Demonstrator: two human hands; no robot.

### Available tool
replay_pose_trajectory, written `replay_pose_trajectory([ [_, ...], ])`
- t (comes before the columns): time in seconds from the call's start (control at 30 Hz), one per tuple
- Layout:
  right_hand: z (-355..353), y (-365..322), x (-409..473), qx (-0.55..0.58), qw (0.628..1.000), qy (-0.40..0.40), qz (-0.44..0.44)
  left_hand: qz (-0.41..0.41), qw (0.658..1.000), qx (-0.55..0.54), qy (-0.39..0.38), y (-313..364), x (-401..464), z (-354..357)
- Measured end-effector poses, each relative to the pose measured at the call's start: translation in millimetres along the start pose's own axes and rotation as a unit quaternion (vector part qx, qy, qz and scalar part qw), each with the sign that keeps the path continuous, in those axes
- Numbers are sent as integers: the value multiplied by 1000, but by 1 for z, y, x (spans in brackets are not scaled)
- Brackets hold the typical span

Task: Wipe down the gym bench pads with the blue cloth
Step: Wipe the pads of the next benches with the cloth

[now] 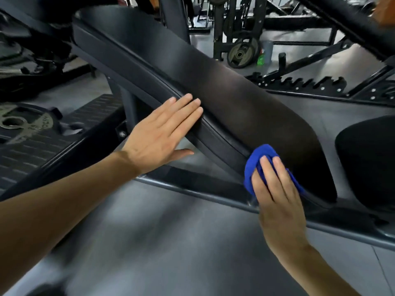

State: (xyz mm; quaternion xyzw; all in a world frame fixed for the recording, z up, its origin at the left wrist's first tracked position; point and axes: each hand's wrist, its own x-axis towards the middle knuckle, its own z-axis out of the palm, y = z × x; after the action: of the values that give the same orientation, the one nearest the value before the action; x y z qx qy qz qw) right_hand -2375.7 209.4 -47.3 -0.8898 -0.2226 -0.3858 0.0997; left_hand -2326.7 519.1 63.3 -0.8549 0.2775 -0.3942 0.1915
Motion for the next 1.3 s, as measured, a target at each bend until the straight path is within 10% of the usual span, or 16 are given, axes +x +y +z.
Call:
replay_pose_trajectory([
  [0.23,16,-123,149,17,1000,24,2,-20,1000,8,-4,-56,0,-4],
  [0.5,-15,-68,83,-89,988,-97,-82,-30,999,41,-15,-126,-8,-2],
  [0.8,17,-157,196,-105,992,-64,-23,-2,999,15,49,-149,-9,11],
  [1.03,-24,-87,138,-237,935,-146,-221,-8,998,18,60,-150,-6,16],
  [1.3,13,-161,231,-209,952,-123,-187,-40,995,40,78,-173,-13,8],
])
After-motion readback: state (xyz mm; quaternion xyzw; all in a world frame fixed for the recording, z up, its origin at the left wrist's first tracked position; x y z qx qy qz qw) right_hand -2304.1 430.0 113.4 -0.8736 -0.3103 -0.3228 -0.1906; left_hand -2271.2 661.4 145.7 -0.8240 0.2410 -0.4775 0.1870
